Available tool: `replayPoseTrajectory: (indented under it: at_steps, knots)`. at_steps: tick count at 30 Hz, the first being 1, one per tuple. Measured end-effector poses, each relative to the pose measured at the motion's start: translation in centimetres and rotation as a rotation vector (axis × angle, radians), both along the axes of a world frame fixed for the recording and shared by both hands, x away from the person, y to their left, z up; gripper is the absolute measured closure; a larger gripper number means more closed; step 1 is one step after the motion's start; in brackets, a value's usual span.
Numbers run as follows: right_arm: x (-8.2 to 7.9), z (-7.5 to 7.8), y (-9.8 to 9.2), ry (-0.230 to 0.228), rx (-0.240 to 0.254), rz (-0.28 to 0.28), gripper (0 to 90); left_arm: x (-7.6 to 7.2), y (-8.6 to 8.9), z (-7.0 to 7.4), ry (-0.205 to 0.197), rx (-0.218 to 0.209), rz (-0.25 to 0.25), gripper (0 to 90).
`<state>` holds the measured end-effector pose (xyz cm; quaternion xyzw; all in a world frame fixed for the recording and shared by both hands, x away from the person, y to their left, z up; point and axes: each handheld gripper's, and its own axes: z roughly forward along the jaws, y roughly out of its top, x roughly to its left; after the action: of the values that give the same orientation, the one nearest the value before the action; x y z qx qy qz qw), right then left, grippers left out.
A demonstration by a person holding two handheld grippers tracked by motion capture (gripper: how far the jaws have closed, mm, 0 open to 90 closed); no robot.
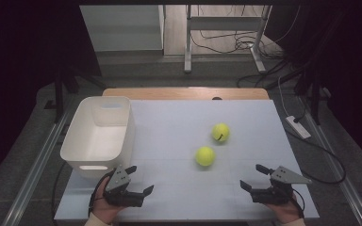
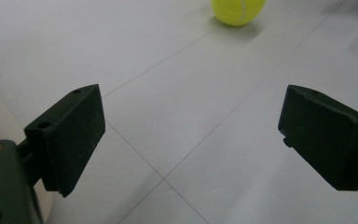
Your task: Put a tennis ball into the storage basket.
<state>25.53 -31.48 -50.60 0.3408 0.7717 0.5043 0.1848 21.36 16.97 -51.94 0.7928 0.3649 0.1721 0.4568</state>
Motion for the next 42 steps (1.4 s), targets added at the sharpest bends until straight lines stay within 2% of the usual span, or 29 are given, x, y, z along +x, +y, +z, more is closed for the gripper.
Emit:
replayPoseTrajectory:
  at_steps: [9, 15, 24, 34, 42]
  knots:
    - [0.2, -0.1, 0.2, 0.005, 0.007, 0.021, 10.1, 0.1, -0.6, 0.8, 0.000, 0.001, 0.009, 8.5]
    - [0.2, -0.2, 0.2, 0.005, 0.005, 0.024, 10.2, 0.4, -1.0, 1.2, 0.026, 0.004, 0.007, 8.5]
    - [0.2, -0.2, 0.3, 0.006, -0.003, 0.024, 10.2, 0.7, -1.9, 2.1, 0.012, 0.006, -0.012, 8.9]
    - [0.3, -0.4, 0.3, 0.007, -0.006, 0.024, 10.3, 1.7, -3.3, 3.1, 0.013, 0.023, -0.044, 8.8]
    - [0.3, -0.5, 0.4, 0.010, 0.007, 0.028, 10.7, 2.8, -3.8, 3.7, 0.009, 0.012, -0.037, 9.0]
